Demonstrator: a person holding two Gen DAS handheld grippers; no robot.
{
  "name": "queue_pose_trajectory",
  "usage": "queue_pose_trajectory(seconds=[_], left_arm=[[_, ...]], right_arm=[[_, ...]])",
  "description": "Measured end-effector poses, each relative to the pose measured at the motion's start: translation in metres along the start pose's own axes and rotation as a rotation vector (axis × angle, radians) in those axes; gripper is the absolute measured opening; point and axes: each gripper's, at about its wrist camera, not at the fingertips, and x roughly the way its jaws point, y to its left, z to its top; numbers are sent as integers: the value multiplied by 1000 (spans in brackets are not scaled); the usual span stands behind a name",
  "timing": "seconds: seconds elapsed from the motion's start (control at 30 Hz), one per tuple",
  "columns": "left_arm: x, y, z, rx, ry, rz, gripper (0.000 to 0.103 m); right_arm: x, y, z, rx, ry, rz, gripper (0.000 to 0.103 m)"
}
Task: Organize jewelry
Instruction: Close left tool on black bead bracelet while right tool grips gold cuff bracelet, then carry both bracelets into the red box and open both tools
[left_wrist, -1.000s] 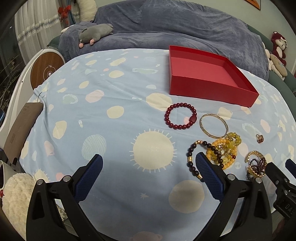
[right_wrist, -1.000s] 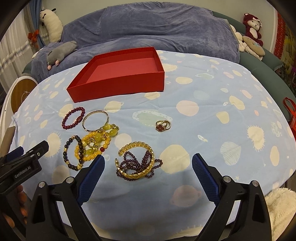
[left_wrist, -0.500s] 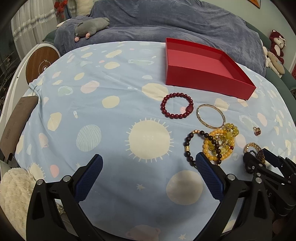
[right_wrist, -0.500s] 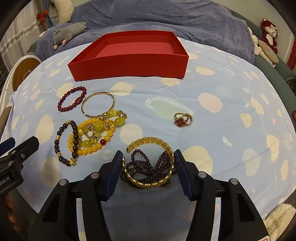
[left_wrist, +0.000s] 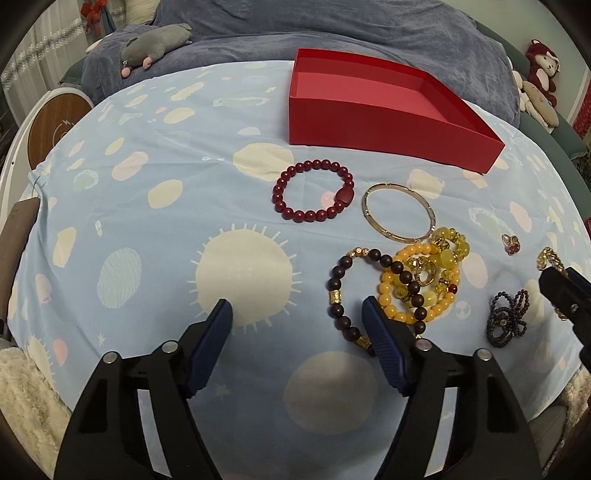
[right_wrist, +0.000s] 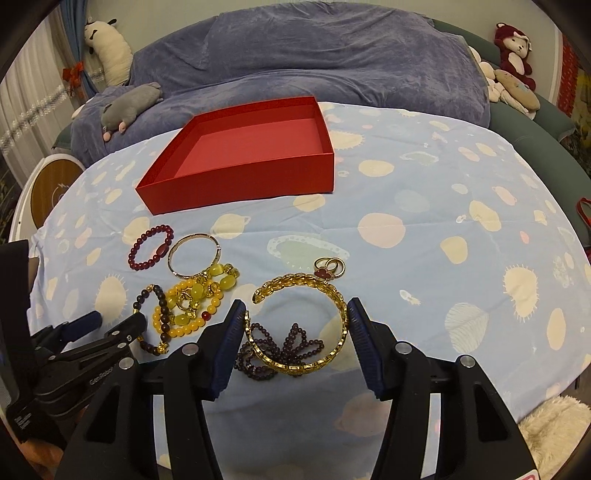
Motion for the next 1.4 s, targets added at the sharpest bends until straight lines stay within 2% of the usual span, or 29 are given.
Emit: queue_pose_trajectory(seconds=[0.07, 0.17, 0.23, 0.27, 0.33, 0.47, 0.7, 0.83, 1.0, 1.13, 1.27, 1.4], left_arm=[[1, -3, 0, 19, -5, 18, 65], [0, -8, 0, 51, -14, 11, 50], [-2, -14, -1, 78, -22, -8, 30], [-2, -16, -1, 91, -24, -17, 26], [-3, -18, -1, 103, -25, -30, 8], [-7, -9, 1, 55, -15, -82, 7], [-47, 0, 22, 28, -76, -156, 7], [-71, -5, 56, 51, -126, -201, 8], [-84, -21, 123, 101, -208, -246, 8], [-69, -32, 184, 90, -242, -298, 8], [-31, -44, 237, 85, -240, -290, 8], [17, -50, 271, 81, -216, -280, 8]], right_arm=[[-2, -2, 1, 10, 0, 3, 54], [-4, -2, 0, 11, -4, 1, 54], [-5, -2, 1, 13, -6, 3, 54], [-5, -2, 1, 16, -4, 6, 54], [-6, -1, 1, 22, -2, 10, 54], [-12, -1, 2, 27, -3, 21, 54], [-29, -1, 13, 26, -17, 52, 55], [-33, 2, 44, -13, -47, 73, 54], [-19, 2, 106, -24, -77, 126, 54], [11, 2, 164, -20, -96, 141, 55], [57, 11, 211, -59, -82, 126, 55], [105, 19, 239, -72, -56, 115, 55]])
